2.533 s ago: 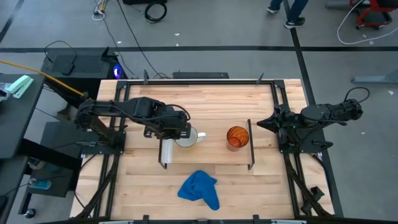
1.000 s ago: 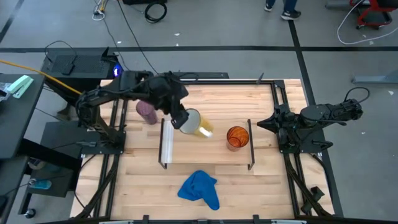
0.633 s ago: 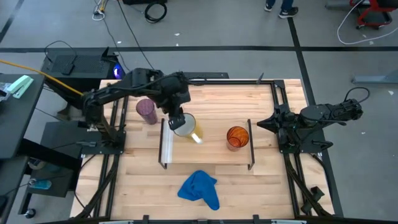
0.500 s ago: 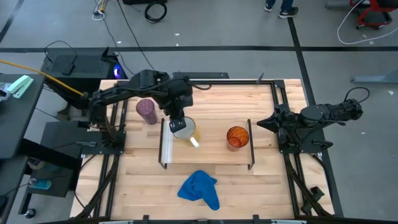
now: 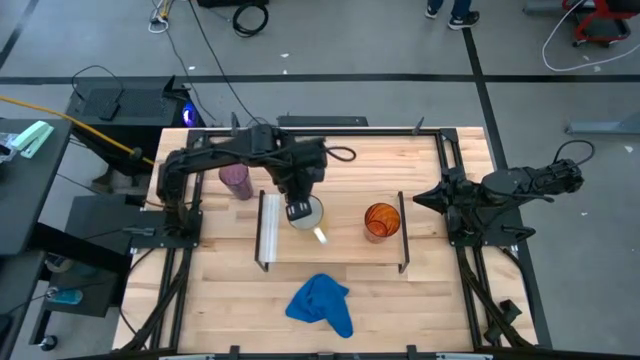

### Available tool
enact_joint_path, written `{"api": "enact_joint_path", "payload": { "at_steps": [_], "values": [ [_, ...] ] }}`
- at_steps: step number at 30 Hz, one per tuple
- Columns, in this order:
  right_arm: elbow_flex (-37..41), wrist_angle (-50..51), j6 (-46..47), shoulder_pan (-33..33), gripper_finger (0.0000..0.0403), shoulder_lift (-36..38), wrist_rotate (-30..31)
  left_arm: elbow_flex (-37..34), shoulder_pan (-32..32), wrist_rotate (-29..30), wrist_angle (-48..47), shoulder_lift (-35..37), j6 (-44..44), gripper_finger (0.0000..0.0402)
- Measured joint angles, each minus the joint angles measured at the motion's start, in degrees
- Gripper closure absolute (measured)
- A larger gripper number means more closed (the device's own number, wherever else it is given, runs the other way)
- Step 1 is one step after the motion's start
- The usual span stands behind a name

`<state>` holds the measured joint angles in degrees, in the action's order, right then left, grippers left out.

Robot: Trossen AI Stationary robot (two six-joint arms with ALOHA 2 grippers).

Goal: Stack small to large cups/mugs on shelf
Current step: Put the yellow mug on the shelf

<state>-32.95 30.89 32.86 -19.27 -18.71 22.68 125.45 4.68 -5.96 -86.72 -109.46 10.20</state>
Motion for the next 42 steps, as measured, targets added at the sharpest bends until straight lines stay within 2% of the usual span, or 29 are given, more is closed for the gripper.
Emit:
{"api": "enact_joint_path", "payload": {
  "at_steps": [10,17,20,26,42],
  "values": [
    [0.00,0.91,-0.02,0.00,0.0394,-0.01,0.02,0.19,-1.74,2.06,3.67,-1.89,-0.36,0.0379],
    [0.00,0.90,-0.02,0.01,0.0394,0.02,0.77,7.07,-1.56,6.42,2.02,-4.21,-1.52,0.0379],
    [0.00,0.88,0.00,0.02,0.0394,-0.03,0.83,9.53,-2.19,6.48,0.50,-6.56,-4.12,0.0379],
    [0.00,0.89,0.17,0.02,0.0394,-0.07,0.83,9.80,-3.14,4.23,-2.24,-8.15,-7.96,0.0379],
    [0.00,1.09,0.11,0.02,0.0394,-0.20,0.83,9.59,-2.87,5.08,-0.03,-8.31,-8.75,0.0367]
  ]
}}
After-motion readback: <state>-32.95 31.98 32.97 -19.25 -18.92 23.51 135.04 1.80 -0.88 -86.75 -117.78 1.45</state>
